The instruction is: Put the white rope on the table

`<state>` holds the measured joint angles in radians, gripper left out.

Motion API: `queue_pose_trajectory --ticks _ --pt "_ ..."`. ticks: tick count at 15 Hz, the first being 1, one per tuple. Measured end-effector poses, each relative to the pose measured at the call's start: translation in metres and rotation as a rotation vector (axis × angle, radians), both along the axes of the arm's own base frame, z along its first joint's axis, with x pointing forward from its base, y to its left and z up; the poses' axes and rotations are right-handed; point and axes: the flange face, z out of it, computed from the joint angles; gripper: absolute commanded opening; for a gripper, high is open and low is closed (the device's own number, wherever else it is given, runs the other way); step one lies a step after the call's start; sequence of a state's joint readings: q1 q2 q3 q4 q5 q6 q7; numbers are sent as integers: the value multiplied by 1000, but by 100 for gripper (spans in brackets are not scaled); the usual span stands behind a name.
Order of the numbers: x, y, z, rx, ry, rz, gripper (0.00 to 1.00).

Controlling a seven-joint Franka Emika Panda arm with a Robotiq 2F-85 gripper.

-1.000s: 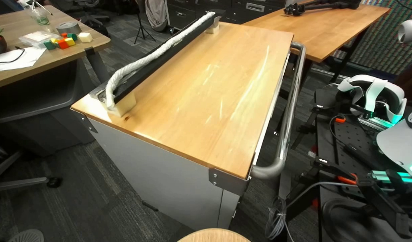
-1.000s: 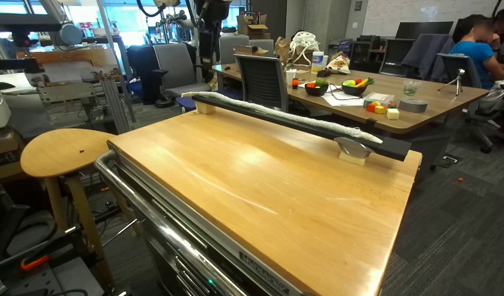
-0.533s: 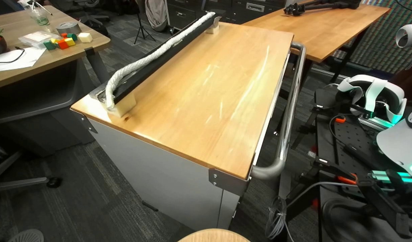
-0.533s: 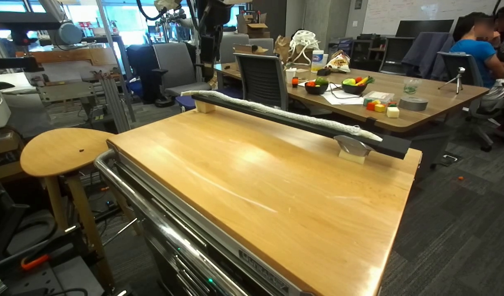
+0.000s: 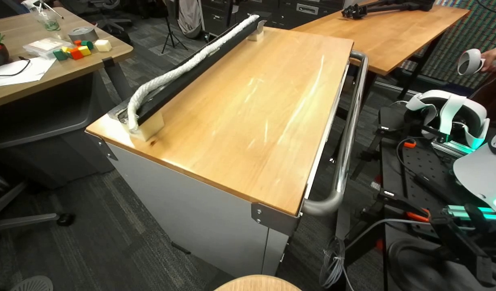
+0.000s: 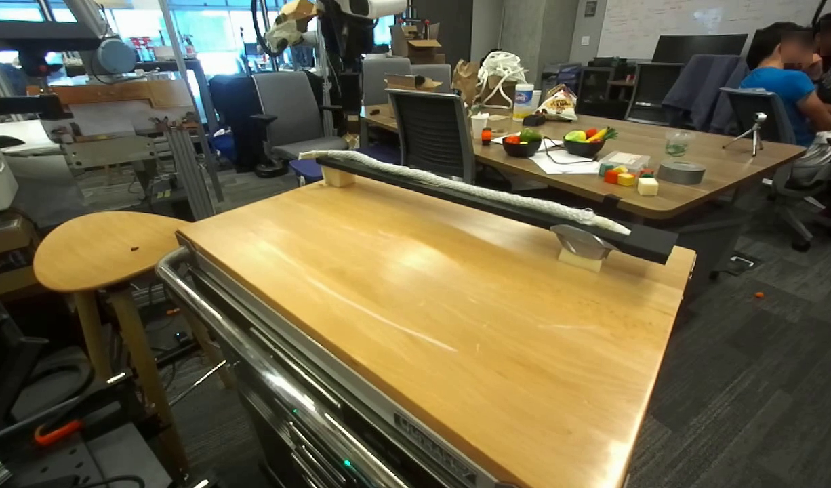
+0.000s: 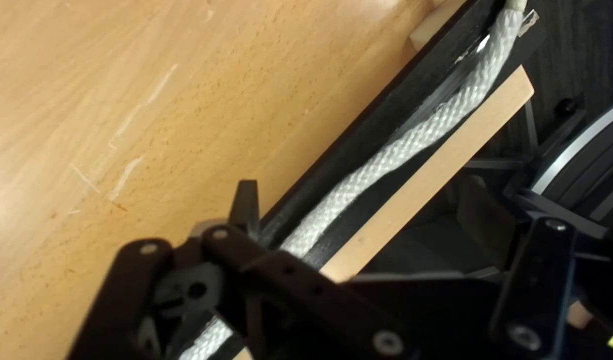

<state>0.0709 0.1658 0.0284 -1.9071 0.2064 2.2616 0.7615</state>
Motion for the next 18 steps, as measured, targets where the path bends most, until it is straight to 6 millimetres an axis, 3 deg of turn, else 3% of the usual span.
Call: queue_pose_trajectory --ticks 7,11,18 --pt "43 27 -37 14 -128 -88 100" --pt "55 37 -59 17 -124 -114 100" --pt "67 33 -74 17 -105 -177 90"
